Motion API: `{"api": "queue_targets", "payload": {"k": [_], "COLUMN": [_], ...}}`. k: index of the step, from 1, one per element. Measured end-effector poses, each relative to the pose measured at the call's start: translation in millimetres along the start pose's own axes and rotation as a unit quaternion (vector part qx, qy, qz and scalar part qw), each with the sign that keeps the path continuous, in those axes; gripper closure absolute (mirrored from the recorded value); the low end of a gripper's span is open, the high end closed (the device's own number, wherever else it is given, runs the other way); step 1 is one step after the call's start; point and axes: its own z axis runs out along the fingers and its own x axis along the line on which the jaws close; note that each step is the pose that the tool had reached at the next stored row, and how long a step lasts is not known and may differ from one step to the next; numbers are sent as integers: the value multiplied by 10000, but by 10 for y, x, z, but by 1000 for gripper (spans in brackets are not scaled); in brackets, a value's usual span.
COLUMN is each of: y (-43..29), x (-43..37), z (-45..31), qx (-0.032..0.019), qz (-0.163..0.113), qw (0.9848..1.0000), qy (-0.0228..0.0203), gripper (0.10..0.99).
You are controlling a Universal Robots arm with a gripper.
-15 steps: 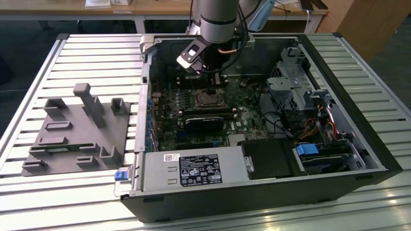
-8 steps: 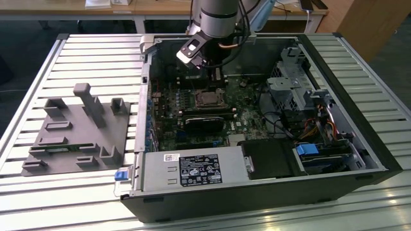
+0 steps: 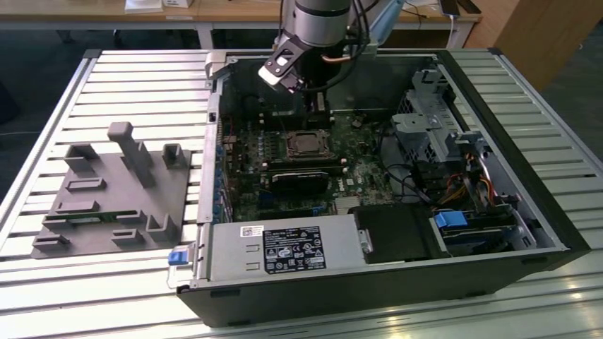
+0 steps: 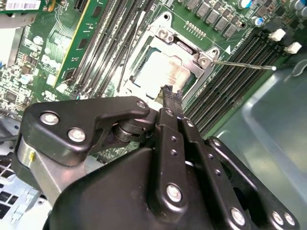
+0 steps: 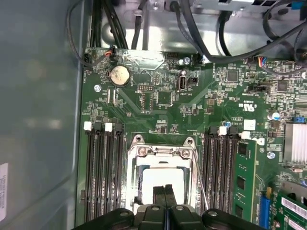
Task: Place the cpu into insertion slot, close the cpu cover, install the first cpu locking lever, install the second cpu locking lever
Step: 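Install the first cpu locking lever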
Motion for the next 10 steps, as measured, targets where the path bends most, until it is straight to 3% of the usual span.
{"api": "queue_targets", "payload": {"k": [10], "y": [1], "x": [3], "z": [-198], "qx": [-66], "qz": [-1], "qw": [10000], "qy": [-23], "gripper": [980]}}
